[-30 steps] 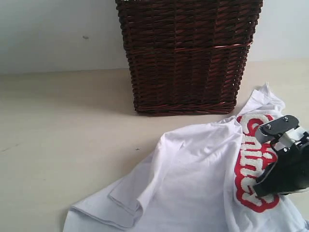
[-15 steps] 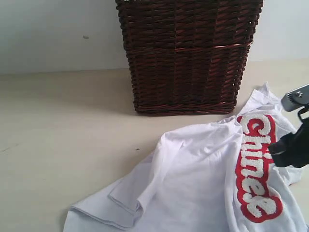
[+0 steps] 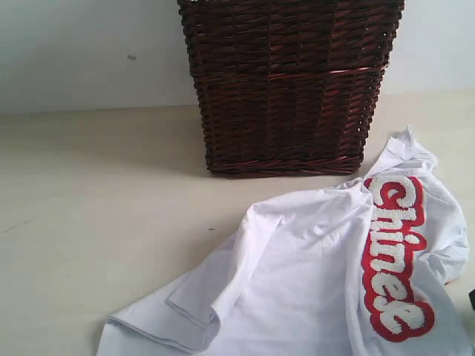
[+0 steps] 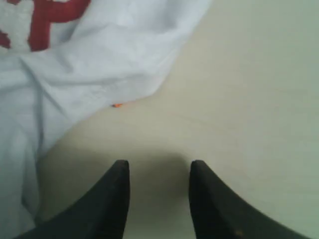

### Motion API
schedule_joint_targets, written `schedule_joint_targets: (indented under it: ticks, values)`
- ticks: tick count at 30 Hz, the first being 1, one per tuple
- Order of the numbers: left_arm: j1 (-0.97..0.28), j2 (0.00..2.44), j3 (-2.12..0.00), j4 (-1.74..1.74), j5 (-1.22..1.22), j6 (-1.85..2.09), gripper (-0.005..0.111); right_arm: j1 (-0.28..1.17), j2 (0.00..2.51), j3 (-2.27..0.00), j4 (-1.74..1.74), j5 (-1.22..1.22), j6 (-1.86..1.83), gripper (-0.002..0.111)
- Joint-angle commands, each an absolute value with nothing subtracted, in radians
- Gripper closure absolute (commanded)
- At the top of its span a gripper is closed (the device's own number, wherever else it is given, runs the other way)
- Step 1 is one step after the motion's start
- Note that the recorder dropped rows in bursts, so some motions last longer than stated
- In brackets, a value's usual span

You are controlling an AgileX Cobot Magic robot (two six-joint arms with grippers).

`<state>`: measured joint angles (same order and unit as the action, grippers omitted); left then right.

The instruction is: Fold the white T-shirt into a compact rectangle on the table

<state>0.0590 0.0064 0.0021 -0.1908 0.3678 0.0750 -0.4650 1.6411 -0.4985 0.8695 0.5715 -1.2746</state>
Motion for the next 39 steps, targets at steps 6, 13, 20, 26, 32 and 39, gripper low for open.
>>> schedule_joint_targets:
  ticks: [6,13,20,26,32,39]
  values:
    - [0.054,0.000,0.000,-0.195,0.364,0.074,0.107,-0.479,1.677,-0.496,1.194,0.783,-1.480,0.070]
    - [0.054,0.000,0.000,-0.195,0.364,0.074,0.107,-0.479,1.752,-0.496,1.214,0.721,-1.466,0.070]
    - [0.054,0.000,0.000,-0.195,0.364,0.074,0.107,-0.479,1.812,-0.526,1.290,0.685,-1.543,0.071]
    - [0.054,0.000,0.000,-0.195,0.364,0.074,0.107,-0.479,1.817,-0.575,1.309,0.683,-1.543,0.094]
    - [0.054,0.000,0.000,-0.195,0.364,0.074,0.107,-0.479,1.817,-0.587,1.309,0.683,-1.543,0.106]
    - [0.054,0.000,0.000,-0.195,0.364,0.074,0.107,-0.479,1.750,-0.587,1.218,0.683,-1.547,0.106]
